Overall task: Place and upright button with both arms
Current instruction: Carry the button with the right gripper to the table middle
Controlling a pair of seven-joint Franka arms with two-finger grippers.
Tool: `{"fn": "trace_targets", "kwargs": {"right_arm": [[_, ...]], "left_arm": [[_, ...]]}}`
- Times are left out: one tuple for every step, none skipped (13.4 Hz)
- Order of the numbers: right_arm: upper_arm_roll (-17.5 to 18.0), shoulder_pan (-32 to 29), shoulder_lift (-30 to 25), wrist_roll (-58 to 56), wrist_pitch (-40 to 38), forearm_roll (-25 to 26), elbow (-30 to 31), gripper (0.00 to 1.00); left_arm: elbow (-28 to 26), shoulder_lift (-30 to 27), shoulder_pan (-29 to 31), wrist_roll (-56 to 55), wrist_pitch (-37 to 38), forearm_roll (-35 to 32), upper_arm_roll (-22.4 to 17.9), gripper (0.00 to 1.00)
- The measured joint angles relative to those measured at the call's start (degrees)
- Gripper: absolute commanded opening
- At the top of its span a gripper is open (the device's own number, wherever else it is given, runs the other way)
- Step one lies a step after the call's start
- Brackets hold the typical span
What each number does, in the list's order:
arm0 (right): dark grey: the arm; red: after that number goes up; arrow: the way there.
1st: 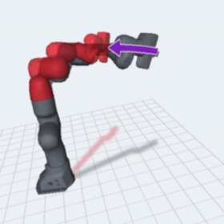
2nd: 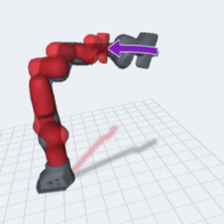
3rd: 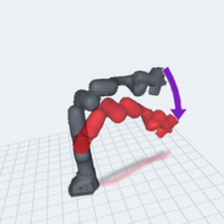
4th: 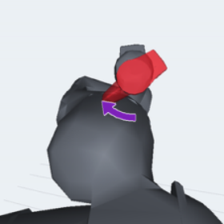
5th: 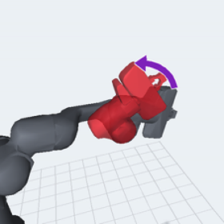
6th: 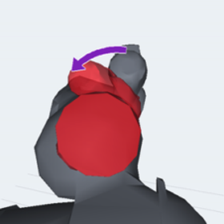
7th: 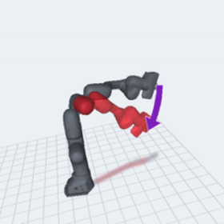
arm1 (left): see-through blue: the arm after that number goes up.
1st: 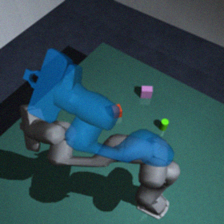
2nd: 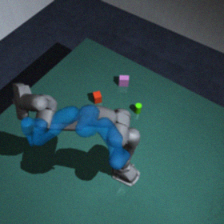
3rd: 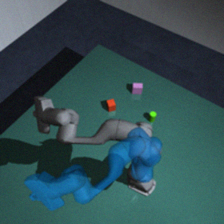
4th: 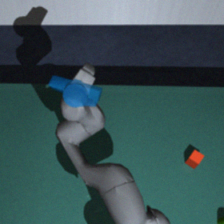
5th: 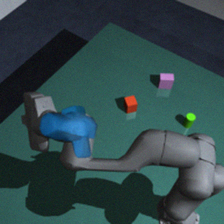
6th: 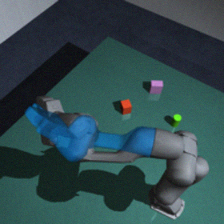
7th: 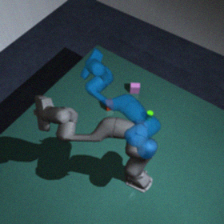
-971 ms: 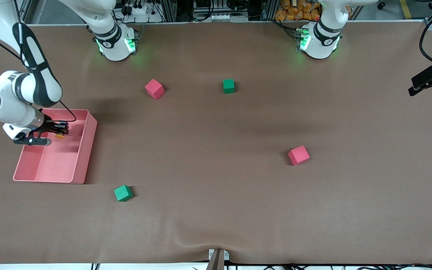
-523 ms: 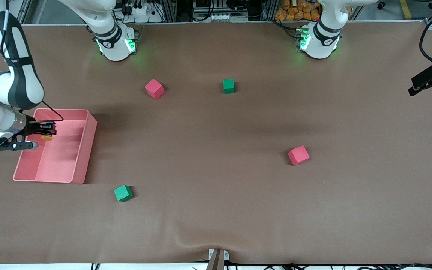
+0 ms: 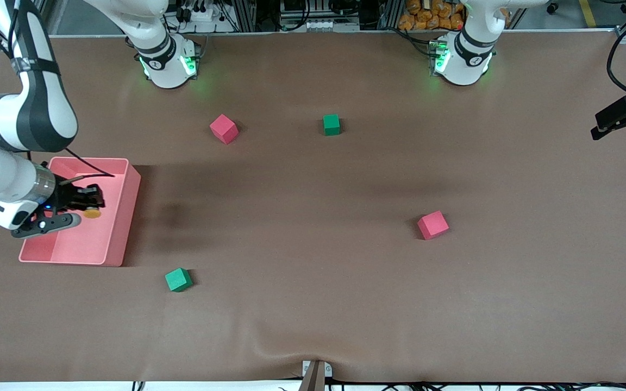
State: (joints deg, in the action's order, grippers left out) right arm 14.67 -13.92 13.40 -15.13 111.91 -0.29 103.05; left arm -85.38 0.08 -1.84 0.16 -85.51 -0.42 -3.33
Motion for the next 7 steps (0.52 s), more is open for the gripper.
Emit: {"fn": "trace_targets", "kwargs": {"right_arm": [[0.20, 1.83, 0.18, 0.00, 0.00, -1.07, -1.39, 0.02], [0.30, 4.21, 0.67, 0.36, 0.00, -1.55, -2.93, 0.02], [0.39, 7.12, 1.60, 2.04, 0.00, -1.75, -4.64, 0.02], [0.47, 10.31, 3.00, 4.91, 0.01, -1.76, -6.43, 0.02], [0.52, 13.63, 4.85, 8.33, 0.03, -1.75, -8.28, 0.01], [0.54, 16.86, 7.00, 11.97, 0.11, -1.72, -10.06, 0.01], [0.54, 20.04, 9.48, 15.89, 0.31, -1.69, -11.89, 0.01]], "left_arm": [[0.00, 0.00, 0.00, 0.00, 0.00, 0.00, 0.00, 1.00], [0.00, 0.00, 0.00, 0.00, 0.00, 0.00, 0.00, 1.00], [0.00, 0.01, 0.00, 0.00, 0.00, 0.00, 0.00, 1.00], [-0.01, 0.03, 0.00, 0.00, 0.00, 0.00, 0.01, 1.00], [-0.02, 0.05, 0.00, 0.00, 0.00, 0.00, 0.01, 1.00], [-0.03, 0.08, 0.00, 0.00, 0.00, 0.00, 0.02, 1.00], [-0.04, 0.09, -0.01, 0.00, 0.00, 0.00, 0.03, 1.00]]}}
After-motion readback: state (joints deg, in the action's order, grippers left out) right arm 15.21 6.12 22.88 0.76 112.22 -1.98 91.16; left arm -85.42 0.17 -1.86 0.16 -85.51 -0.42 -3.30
